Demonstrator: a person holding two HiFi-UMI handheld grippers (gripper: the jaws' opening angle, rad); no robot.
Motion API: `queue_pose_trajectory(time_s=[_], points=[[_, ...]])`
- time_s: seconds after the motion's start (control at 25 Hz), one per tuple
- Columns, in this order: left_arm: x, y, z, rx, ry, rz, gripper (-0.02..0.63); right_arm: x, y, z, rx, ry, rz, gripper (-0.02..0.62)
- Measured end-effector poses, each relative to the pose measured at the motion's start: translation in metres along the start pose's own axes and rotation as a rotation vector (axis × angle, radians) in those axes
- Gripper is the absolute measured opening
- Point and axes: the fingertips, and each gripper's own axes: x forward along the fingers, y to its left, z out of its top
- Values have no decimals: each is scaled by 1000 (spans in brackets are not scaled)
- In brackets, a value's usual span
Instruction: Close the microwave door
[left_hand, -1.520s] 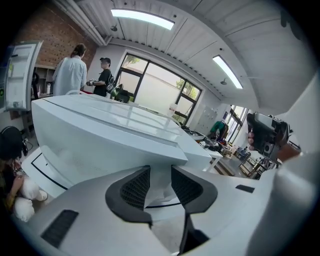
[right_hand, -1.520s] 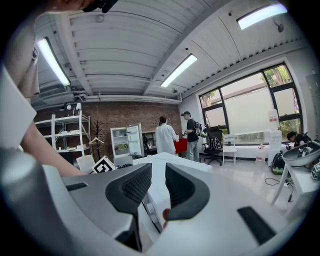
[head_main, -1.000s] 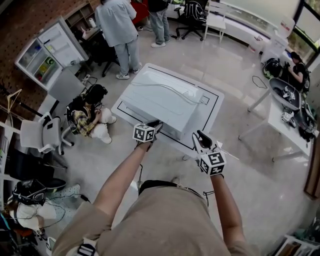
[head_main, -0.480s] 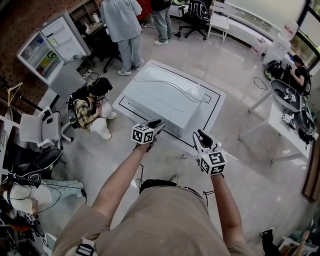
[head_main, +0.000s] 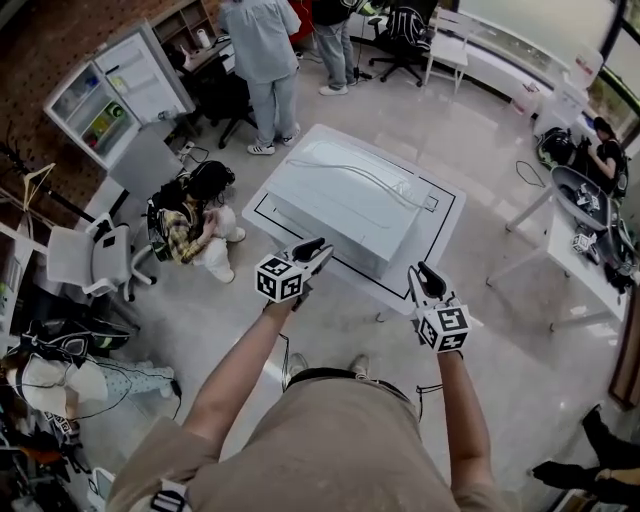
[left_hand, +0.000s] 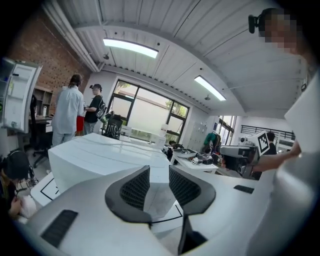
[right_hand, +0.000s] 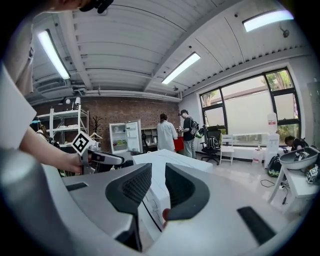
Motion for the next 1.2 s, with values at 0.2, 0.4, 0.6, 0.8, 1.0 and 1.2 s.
queue_pose_trajectory(time_s=[0.2,0.4,0.6,0.8,1.0,1.2], points=[[-33,5,11,51,-5,-15,109,8,5,5,5,-14,-52,86],[-61,15,18,57,-26,-21,109,13,17,4,-10,-10,-80,86],[-76,29,22,64,-33,-31,109,21,27,5,-8,-19,-108,86],[-81,37,26,75,-30,-50,109,29,39,11,25,-40,-119,86],[-82,41,30,81,-31,-75,109,38,51,9,-20,-9,-127,83],[-78,40,33,86,-28,-90,109,40,57,14,-59,0,-116,67]])
